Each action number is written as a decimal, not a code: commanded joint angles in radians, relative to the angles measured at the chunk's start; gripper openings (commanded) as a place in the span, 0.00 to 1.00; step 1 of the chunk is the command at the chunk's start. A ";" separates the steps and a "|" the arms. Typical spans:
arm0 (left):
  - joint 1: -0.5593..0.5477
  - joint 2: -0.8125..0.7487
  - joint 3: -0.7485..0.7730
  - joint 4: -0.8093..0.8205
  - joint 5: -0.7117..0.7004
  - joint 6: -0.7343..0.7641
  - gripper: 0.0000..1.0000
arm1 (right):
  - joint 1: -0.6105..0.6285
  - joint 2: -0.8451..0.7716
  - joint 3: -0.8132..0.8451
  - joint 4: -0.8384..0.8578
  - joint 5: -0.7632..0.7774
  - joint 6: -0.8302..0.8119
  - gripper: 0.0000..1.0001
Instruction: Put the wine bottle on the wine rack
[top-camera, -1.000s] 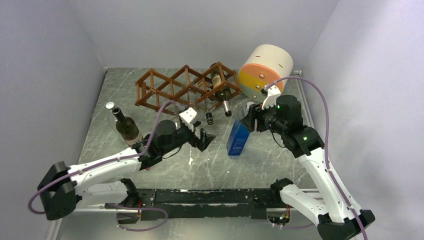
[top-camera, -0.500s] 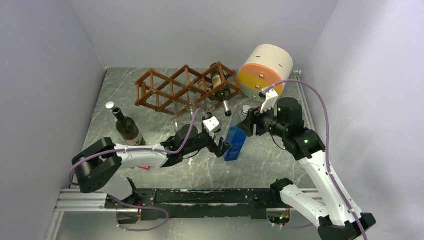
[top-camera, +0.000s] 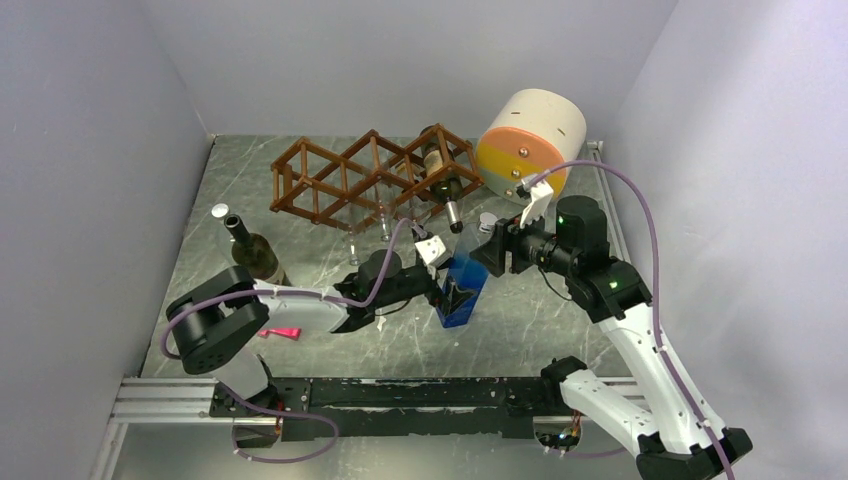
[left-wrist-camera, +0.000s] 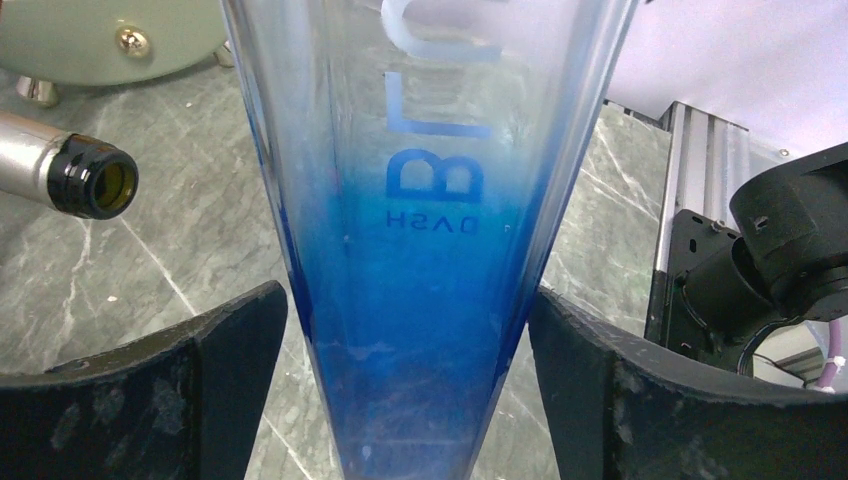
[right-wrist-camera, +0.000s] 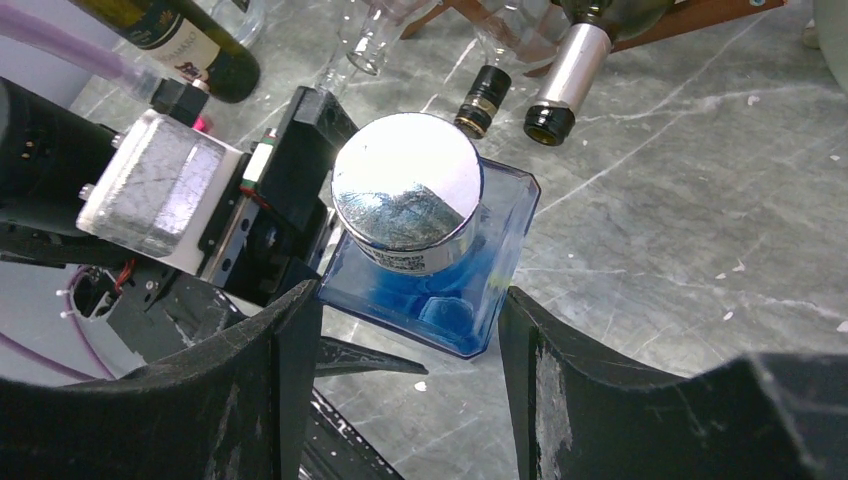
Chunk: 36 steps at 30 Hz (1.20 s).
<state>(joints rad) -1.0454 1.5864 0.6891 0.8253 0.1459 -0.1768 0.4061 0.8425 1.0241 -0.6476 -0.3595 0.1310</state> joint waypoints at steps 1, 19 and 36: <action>-0.008 0.030 0.016 0.075 0.053 0.002 0.89 | 0.003 -0.043 0.027 0.165 -0.071 0.037 0.29; -0.010 -0.064 -0.035 0.179 0.026 0.192 0.07 | 0.003 -0.018 0.094 0.116 -0.097 0.071 0.59; -0.010 -0.345 0.127 -0.224 0.063 0.843 0.07 | 0.004 -0.038 0.337 0.101 -0.089 0.145 0.85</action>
<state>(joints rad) -1.0512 1.3193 0.6991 0.5606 0.1909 0.4606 0.4110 0.7799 1.3102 -0.5289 -0.4824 0.2401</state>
